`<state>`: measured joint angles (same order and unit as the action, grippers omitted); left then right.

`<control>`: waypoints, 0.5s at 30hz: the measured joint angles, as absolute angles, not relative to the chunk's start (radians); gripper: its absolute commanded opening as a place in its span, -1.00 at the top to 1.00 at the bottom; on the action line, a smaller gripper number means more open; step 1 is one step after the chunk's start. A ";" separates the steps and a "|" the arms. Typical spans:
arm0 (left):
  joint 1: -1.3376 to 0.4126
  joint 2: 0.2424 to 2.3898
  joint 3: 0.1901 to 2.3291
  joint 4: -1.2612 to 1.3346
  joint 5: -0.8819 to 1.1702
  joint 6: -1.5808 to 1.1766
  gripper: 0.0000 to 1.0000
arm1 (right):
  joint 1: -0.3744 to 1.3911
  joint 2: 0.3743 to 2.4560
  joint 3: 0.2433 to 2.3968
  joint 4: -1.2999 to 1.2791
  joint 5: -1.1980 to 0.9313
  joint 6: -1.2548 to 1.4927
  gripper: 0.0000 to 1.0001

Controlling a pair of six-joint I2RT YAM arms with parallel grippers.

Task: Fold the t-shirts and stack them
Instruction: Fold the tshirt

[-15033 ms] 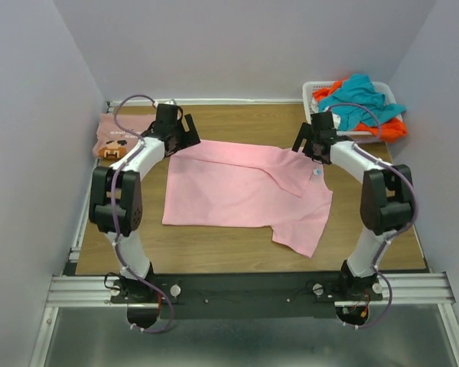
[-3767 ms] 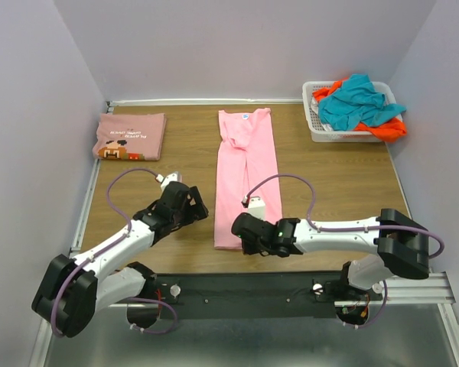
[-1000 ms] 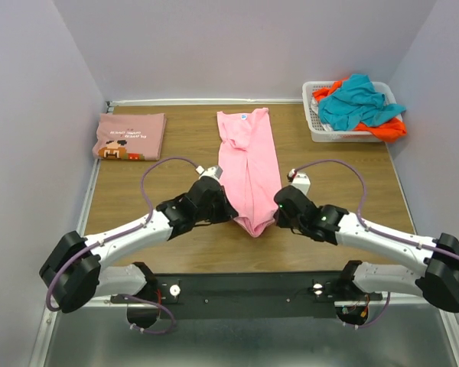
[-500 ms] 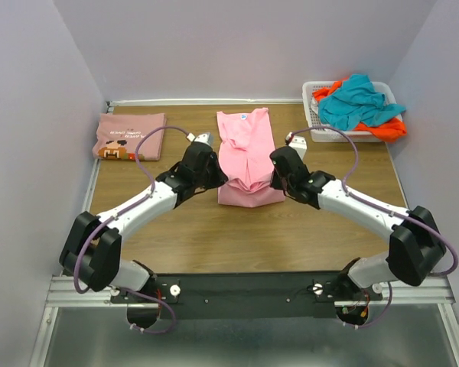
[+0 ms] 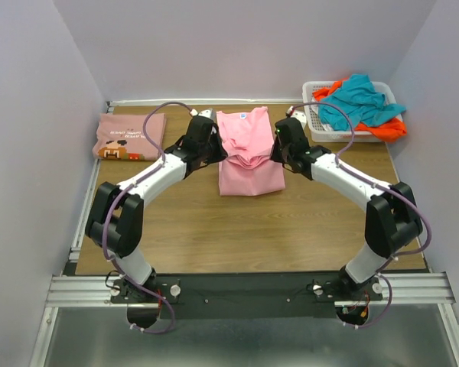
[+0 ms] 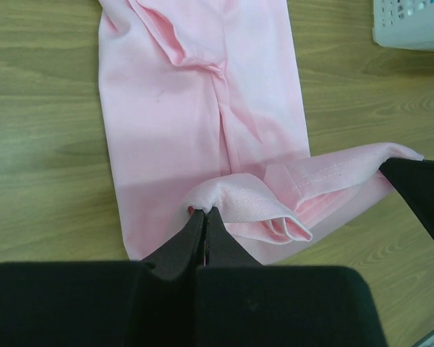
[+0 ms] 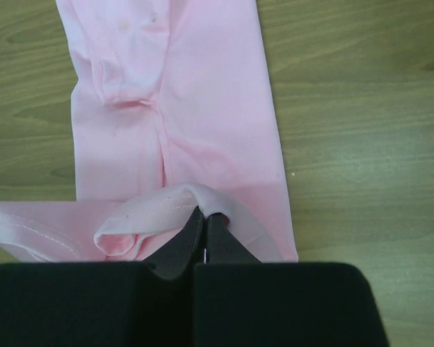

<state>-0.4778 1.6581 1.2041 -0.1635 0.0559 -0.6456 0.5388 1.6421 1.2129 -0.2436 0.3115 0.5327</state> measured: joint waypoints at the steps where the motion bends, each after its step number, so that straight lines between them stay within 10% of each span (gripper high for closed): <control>1: -0.473 1.672 1.216 -0.164 0.057 -0.641 1.00 | 0.532 1.653 1.223 -0.242 0.304 0.529 0.99; 15: -0.419 1.851 1.357 -0.189 0.064 -0.595 1.00 | 0.447 1.866 1.383 -0.226 0.194 0.469 0.95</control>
<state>-0.4191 1.8515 1.3575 -0.1890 0.0643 -0.5945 0.4473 1.8664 1.3830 -0.2264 0.1936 0.4694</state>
